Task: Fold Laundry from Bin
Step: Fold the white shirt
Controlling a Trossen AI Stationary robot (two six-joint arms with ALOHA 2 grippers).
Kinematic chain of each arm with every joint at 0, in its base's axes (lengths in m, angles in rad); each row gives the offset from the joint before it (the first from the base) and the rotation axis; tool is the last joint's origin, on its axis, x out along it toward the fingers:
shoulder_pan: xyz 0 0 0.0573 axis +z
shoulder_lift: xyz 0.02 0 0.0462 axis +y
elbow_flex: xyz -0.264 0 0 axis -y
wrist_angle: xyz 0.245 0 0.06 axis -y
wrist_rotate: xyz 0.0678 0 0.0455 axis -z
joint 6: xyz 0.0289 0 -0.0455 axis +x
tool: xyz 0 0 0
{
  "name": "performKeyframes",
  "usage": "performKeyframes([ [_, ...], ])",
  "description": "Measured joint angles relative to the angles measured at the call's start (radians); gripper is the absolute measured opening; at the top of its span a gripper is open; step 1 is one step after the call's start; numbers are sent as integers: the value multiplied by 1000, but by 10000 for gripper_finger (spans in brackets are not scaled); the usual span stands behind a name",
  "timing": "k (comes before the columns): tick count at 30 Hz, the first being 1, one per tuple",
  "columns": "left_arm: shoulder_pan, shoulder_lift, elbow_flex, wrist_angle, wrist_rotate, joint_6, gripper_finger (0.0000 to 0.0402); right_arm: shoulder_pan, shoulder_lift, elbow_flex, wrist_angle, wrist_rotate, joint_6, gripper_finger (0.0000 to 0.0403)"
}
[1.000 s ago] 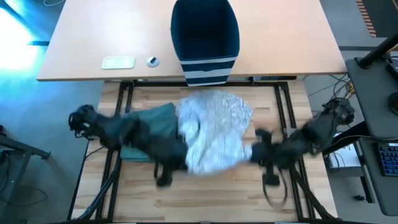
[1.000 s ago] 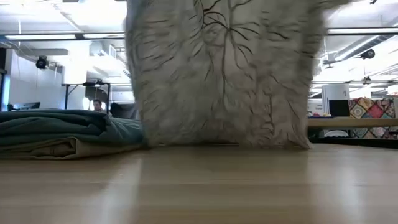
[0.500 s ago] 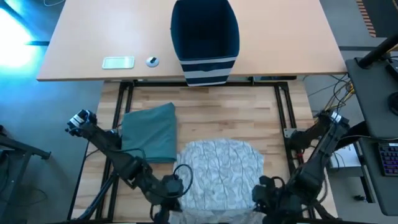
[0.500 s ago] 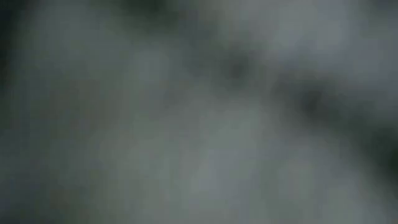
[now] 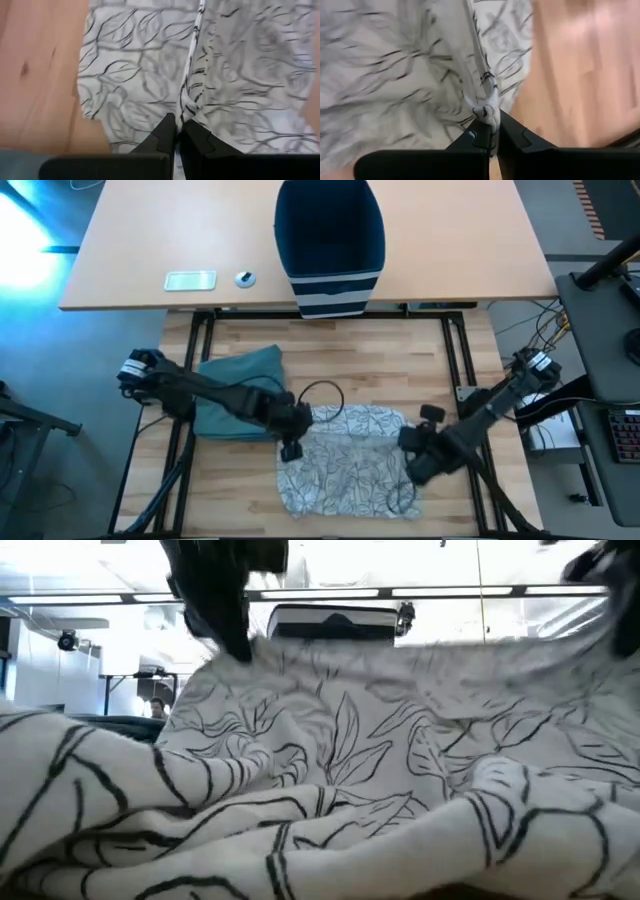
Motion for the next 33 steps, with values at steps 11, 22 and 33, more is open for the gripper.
performKeyframes([
  [11, 205, 2, -170, 157, 46, 45, 0, -326, -30, -269, 288, 34, -331, 9],
  [22, 253, 92, -143, 77, -22, 90, 62, -464, -30, -315, 341, -20, -384, 78],
  [33, -11, 48, 51, -141, 54, -66, 198, -251, -77, -188, 193, -129, -161, 204],
])
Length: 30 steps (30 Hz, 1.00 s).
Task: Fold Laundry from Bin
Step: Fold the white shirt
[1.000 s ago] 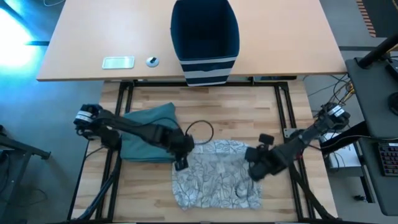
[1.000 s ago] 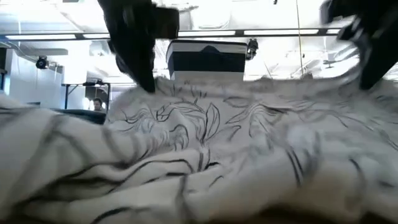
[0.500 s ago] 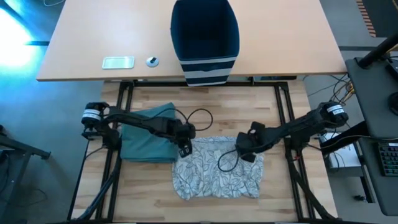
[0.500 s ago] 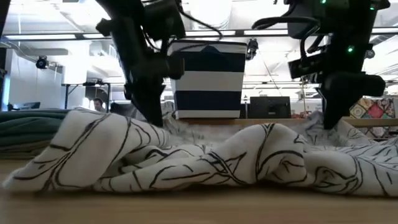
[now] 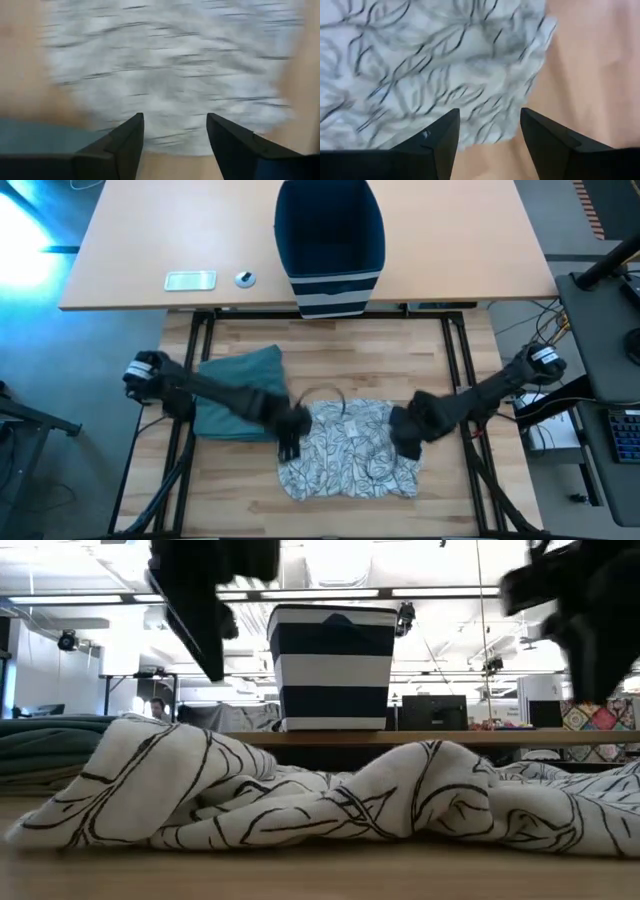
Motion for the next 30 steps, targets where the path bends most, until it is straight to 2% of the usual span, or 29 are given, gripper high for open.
performKeyframes([
  [3, -146, 2, -42, 162, -22, -126, 205, 117, -3, -7, 63, -30, 153, 206],
  [6, -256, 24, -118, 364, -84, -244, 205, 213, 18, -42, 277, -42, 240, 205],
  [9, -286, 68, -186, 467, -129, -352, 205, 236, 82, -90, 476, -45, 280, 200],
  [12, -287, 128, -231, 516, -159, -385, 200, 235, 161, -112, 524, -61, 302, 193],
  [15, -291, 189, -233, 513, -162, -364, 193, 237, 205, -112, 494, -158, 273, 188],
  [19, -299, 212, -226, 401, -131, -333, 189, 249, 198, -111, 272, -295, 211, 183],
  [22, -318, 169, -231, 282, -129, -326, 189, 261, 143, -103, 42, -331, 175, 182],
  [24, -326, 129, -239, 210, -116, -328, 189, 261, 92, -89, -31, -328, 166, 183],
  [27, -328, 60, -242, 167, -110, -356, 189, 262, 6, -85, -7, -320, 172, 182],
  [30, -327, -5, -236, 238, -113, -373, 189, 264, -58, -89, 178, -229, 229, 179],
])
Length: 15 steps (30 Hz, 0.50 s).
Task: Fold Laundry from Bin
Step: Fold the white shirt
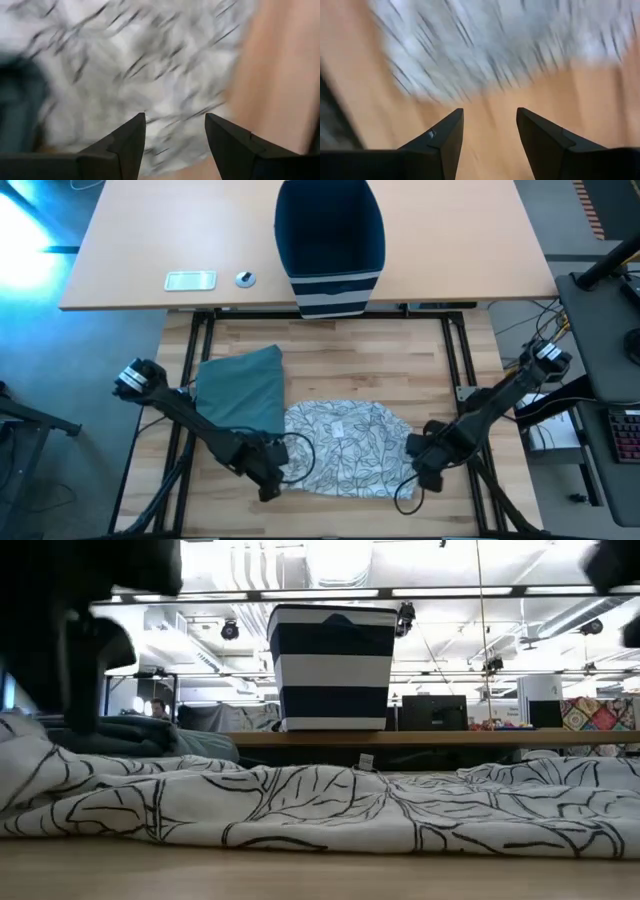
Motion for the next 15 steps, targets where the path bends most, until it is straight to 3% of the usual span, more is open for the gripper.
performKeyframes([
  [4, 1, -38, 1, 168, -42, 0, 189, -2, 1, -36, 293, 130, 13, 178],
  [8, 9, -2, 0, 298, -118, 12, 189, -11, 110, -67, 416, 144, 14, 178],
  [12, 11, 84, -3, 255, -104, 10, 189, -10, 239, -68, 422, 92, 9, 178],
  [15, 10, 119, -3, 126, -17, 3, 189, -6, 287, -62, 382, -1, -36, 178],
])
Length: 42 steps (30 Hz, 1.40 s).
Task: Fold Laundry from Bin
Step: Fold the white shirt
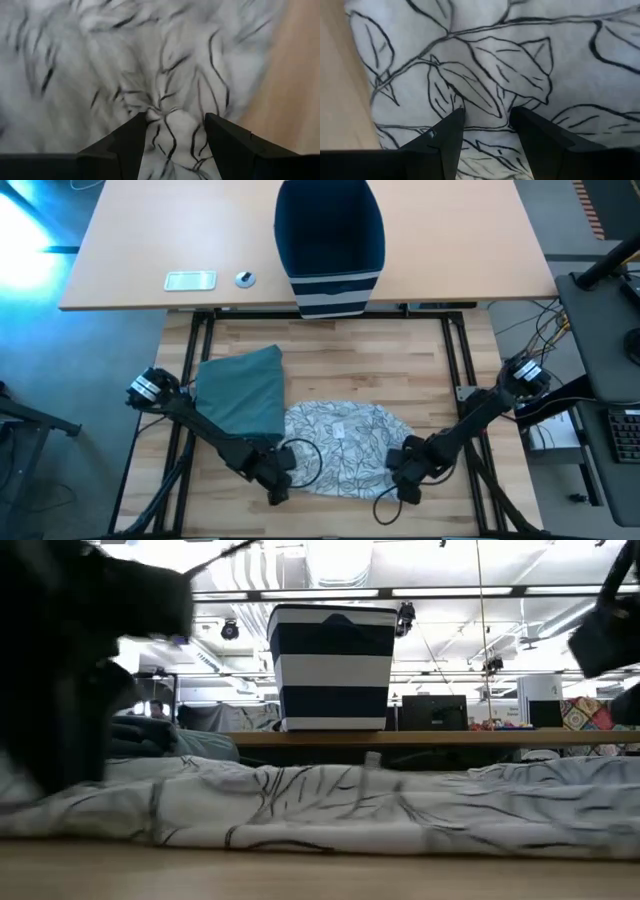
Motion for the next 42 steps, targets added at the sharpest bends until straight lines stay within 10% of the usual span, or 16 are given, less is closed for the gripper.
performKeyframes([
  [10, -14, -146, 43, -38, 90, -5, 189, 61, -183, 2, -481, -127, -79, 178],
  [20, 75, -70, 69, 121, -124, 61, 189, 56, -312, 8, -204, 78, 16, 178],
  [42, 177, 61, 70, 110, 26, -471, 189, 85, -169, 8, -100, 81, 102, 178],
])
